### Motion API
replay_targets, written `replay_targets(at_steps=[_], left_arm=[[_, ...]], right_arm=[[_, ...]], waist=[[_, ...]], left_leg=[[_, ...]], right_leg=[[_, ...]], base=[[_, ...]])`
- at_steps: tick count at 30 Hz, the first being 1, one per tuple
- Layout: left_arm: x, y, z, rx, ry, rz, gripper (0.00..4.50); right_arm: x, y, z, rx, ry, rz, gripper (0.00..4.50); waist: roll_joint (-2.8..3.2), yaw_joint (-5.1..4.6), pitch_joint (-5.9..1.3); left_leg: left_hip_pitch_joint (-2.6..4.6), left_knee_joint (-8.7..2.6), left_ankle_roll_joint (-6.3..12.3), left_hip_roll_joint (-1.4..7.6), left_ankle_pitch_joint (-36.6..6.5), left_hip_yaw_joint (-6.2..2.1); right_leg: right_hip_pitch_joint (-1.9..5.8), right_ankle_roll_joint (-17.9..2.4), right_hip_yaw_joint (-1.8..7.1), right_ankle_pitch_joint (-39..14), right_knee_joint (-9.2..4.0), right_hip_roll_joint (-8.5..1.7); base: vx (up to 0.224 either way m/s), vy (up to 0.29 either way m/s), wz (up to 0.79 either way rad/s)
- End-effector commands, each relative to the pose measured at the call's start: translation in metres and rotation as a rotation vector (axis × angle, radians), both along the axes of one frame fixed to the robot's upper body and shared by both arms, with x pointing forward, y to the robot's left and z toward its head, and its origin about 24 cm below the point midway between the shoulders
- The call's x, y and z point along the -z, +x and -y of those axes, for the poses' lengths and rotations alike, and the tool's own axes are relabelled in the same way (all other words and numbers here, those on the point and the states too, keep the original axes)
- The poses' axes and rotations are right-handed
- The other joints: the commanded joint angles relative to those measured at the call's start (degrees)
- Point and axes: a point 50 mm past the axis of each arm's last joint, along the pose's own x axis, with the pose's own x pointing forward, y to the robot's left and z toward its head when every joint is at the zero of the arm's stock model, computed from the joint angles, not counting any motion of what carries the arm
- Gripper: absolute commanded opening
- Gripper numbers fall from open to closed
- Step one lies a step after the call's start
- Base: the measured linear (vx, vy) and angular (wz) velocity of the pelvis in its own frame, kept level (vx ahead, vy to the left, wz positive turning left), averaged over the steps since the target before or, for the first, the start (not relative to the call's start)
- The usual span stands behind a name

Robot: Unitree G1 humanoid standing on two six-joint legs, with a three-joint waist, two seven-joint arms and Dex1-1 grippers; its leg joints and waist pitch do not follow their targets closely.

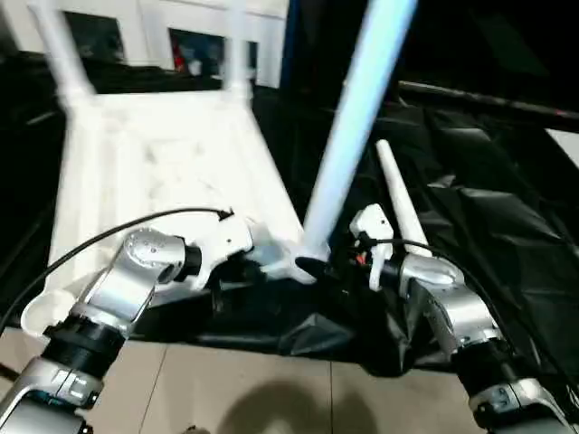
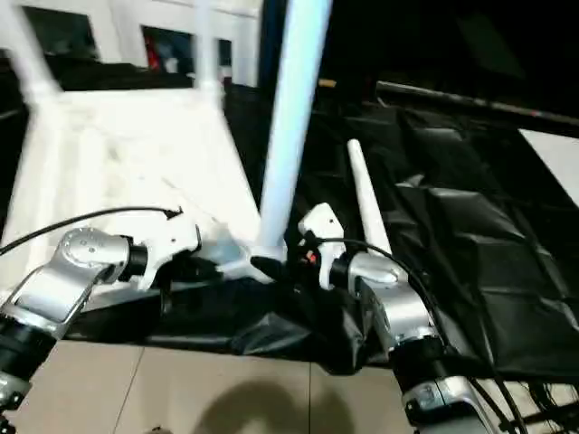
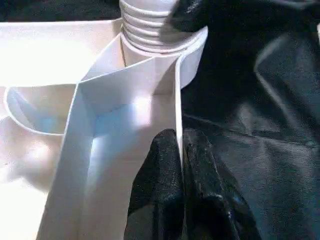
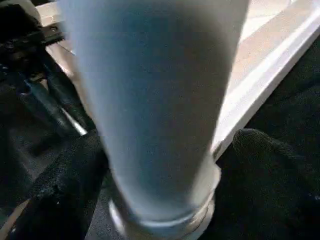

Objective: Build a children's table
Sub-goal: Rotate leg to tighten

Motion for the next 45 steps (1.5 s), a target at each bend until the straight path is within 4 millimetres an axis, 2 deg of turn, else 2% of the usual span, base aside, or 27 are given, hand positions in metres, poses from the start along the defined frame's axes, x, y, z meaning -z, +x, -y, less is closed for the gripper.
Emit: replay_targets(at_steps=[1,2,5,12,18,21,23,24,25,26,27,28,29,30,31,33,34,38,39,40,41,42,43,44,45], left_arm=[[0.008,-0.008,0.010,0.075,0.010,-0.038,0.00],[0.008,-0.008,0.010,0.076,0.010,-0.039,0.00],[0.009,-0.008,0.009,0.077,0.010,-0.041,0.00],[0.009,-0.008,0.008,0.076,0.011,-0.044,0.00],[0.011,-0.009,0.008,0.071,0.012,-0.049,0.00],[0.014,-0.003,0.011,-0.028,0.004,-0.033,0.00],[0.018,0.005,0.016,-0.129,0.003,-0.008,0.00],[0.018,0.006,0.017,-0.137,0.002,-0.006,0.00],[0.020,0.011,0.025,-0.202,-0.009,0.004,0.00],[0.022,0.013,0.029,-0.229,-0.019,0.005,0.00],[0.023,0.015,0.033,-0.254,-0.024,0.008,0.00],[0.025,0.021,0.043,-0.319,-0.033,0.015,0.00],[0.026,0.025,0.050,-0.362,-0.037,0.016,0.00],[0.026,0.028,0.054,-0.387,-0.038,0.016,0.00],[0.025,0.031,0.061,-0.410,-0.049,0.019,0.00],[0.024,0.032,0.064,-0.419,-0.055,0.022,0.00],[0.022,0.034,0.073,-0.420,-0.065,0.028,0.00],[0.021,0.035,0.073,-0.410,-0.051,0.040,0.00],[0.023,0.034,0.067,-0.408,-0.037,0.043,0.00],[0.024,0.034,0.065,-0.409,-0.034,0.042,0.00],[0.025,0.034,0.062,-0.409,-0.028,0.040,0.00],[0.025,0.034,0.062,-0.409,-0.028,0.040,0.00],[0.025,0.032,0.058,-0.390,-0.020,0.041,0.00],[0.025,0.030,0.056,-0.372,-0.017,0.040,0.00],[0.025,0.026,0.051,-0.340,-0.016,0.030,0.00]], right_arm=[[0.001,0.001,0.002,0.008,-0.022,0.003,4.21],[0.001,0.001,0.002,0.005,-0.022,0.000,4.04],[0.004,-0.001,0.001,-0.009,-0.049,0.003,3.93],[0.005,-0.001,0.001,-0.011,-0.058,0.001,3.44],[0.008,-0.002,0.000,-0.004,-0.054,-0.012,2.98],[0.015,-0.001,0.000,0.085,-0.029,-0.045,2.82],[0.022,0.002,-0.001,0.199,-0.013,-0.072,2.78],[0.023,0.002,-0.001,0.211,-0.011,-0.076,2.77],[0.028,0.006,-0.003,0.318,0.007,-0.112,2.76],[0.031,0.007,-0.005,0.372,0.011,-0.129,2.76],[0.033,0.009,-0.006,0.410,0.013,-0.139,2.76],[0.037,0.015,-0.010,0.521,0.018,-0.166,2.75],[0.039,0.019,-0.015,0.580,0.022,-0.184,2.75],[0.040,0.021,-0.018,0.613,0.025,-0.195,2.75],[0.040,0.023,-0.022,0.646,0.025,-0.206,2.74],[0.040,0.024,-0.024,0.662,0.023,-0.209,2.74],[0.038,0.028,-0.035,0.652,0.000,-0.185,2.74],[0.035,0.029,-0.042,0.625,0.003,-0.166,2.74],[0.031,0.031,-0.045,0.586,0.030,-0.144,2.74],[0.029,0.032,-0.046,0.574,0.038,-0.134,3.09],[0.027,0.033,-0.047,0.564,0.051,-0.124,3.09],[0.027,0.033,-0.047,0.564,0.051,-0.124,3.30],[0.024,0.035,-0.045,0.548,0.068,-0.115,3.44],[0.021,0.036,-0.044,0.531,0.072,-0.103,3.47],[0.018,0.036,-0.040,0.484,0.055,-0.072,3.49]], waist=[[0.93,-0.24,-2.98],[0.88,-0.26,-3.00],[0.86,-0.22,-3.04],[0.78,-0.21,-3.22],[0.77,-0.23,-3.22],[0.78,-0.32,-3.11],[0.79,-0.32,-2.80],[0.82,-0.26,-2.54],[0.97,-0.34,-2.43],[1.27,-0.27,-2.41],[1.13,-0.34,-2.40],[1.05,-0.42,-2.42],[1.32,-0.60,-2.39],[1.28,-0.61,-2.33],[1.21,-0.58,-2.59],[1.08,-0.56,-2.41],[1.09,-0.50,-2.51],[1.18,-0.49,-2.73],[0.95,-0.42,-2.77],[1.04,-0.45,-2.78],[1.11,-0.50,-2.70],[0.96,-0.53,-2.65],[1.05,-0.49,-2.62],[0.86,-0.58,-2.64],[0.92,-0.63,-2.68]], left_leg=[[0.48,-3.07,3.58,1.90,1.3,-0.18],[0.48,-3.04,3.59,1.91,1.2,-0.18],[0.53,-2.96,3.62,1.89,1.3,-0.15],[0.53,-2.66,4.37,1.78,3.0,-0.13],[0.49,-2.60,4.13,1.81,2.1,-0.15],[0.47,-2.65,3.70,1.88,1.4,-0.10],[0.54,-2.88,2.17,1.98,-1.7,-0.09],[0.63,-3.07,0.91,2.01,-4.6,-0.16],[0.65,-3.24,-0.34,2.06,-6.9,-0.24],[0.83,-3.32,-1.00,2.12,-7.8,-0.32],[0.91,-3.34,-1.83,2.07,-9.7,-0.42],[0.76,-3.41,-2.06,2.05,-10.1,-0.43],[0.92,-3.46,-2.67,1.97,-11.0,-0.43],[0.98,-3.45,-3.04,1.93,-11.5,-0.44],[0.80,-3.33,-3.51,1.86,-11.5,-0.56],[0.44,-3.40,-2.73,1.75,-11.7,-0.56],[0.40,-3.36,-2.49,1.70,-11.3,-0.58],[0.08,-3.21,-1.30,1.67,-8.5,-0.51],[0.03,-3.19,-0.90,1.70,-8.2,-0.50],[0.12,-3.19,-0.74,1.71,-8.2,-0.48],[0.14,-3.20,-0.55,1.72,-8.7,-0.43],[0.10,-3.23,-0.47,1.72,-9.0,-0.43],[0.13,-3.27,-0.31,1.71,-9.5,-0.48],[0.06,-3.30,-0.11,1.73,-9.5,-0.46],[-0.19,-3.31,0.16,1.73,-9.1,-0.57]], right_leg=[[3.16,-14.6,3.57,12.3,-2.80,-3.78],[3.18,-14.6,3.58,12.2,-2.77,-3.75],[3.20,-14.5,3.63,12.0,-2.72,-3.74],[3.29,-15.0,3.64,14.5,-2.37,-3.61],[3.31,-15.1,3.67,13.1,-2.36,-3.69],[3.23,-15.2,3.75,12.3,-2.42,-3.76],[2.98,-14.6,3.82,7.2,-2.88,-3.86],[2.77,-13.9,3.85,2.2,-3.37,-3.93],[2.62,-12.8,3.92,-2.4,-3.71,-4.05],[2.50,-12.3,3.92,-4.5,-3.92,-4.13],[2.39,-11.4,3.93,-8.0,-4.29,-4.14],[2.41,-10.9,3.98,-9.1,-4.39,-4.16],[2.00,-10.2,4.01,-11.0,-4.69,-4.03],[1.86,-9.9,4.04,-12.2,-4.78,-4.12],[1.95,-8.9,3.99,-12.7,-4.74,-4.13],[1.92,-7.9,3.95,-12.7,-4.98,-4.03],[1.98,-7.6,3.92,-12.6,-4.97,-4.03],[2.08,-7.9,3.88,-7.7,-4.48,-3.89],[2.14,-8.1,3.81,-6.8,-4.34,-3.93],[2.06,-8.3,3.80,-6.6,-4.31,-3.90],[1.98,-8.6,3.81,-7.0,-4.44,-3.95],[2.00,-8.7,3.79,-7.4,-4.49,-3.93],[1.98,-8.5,3.82,-8.4,-4.57,-3.95],[2.04,-8.5,3.84,-8.6,-4.59,-3.93],[2.27,-8.5,3.79,-8.5,-4.52,-4.06]], base=[[0.000,0.000,0.00],[0.000,0.000,0.00],[0.000,0.000,0.00],[0.000,0.000,0.00],[0.000,0.000,0.00],[0.000,0.000,0.00],[0.000,0.000,0.00],[0.000,0.000,0.00],[-0.063,-0.001,-0.01],[-0.058,-0.002,-0.01],[-0.058,-0.002,-0.01],[-0.053,-0.001,-0.01],[-0.055,-0.001,0.00],[-0.055,-0.001,0.00],[0.000,0.000,0.00],[0.000,0.000,0.00],[0.000,0.000,0.00],[0.000,0.000,0.00],[0.000,0.000,0.00],[0.000,0.000,0.00],[0.000,0.000,0.00],[0.000,0.000,0.00],[0.000,0.000,0.00],[0.000,0.000,0.00],[0.000,0.000,0.00]])
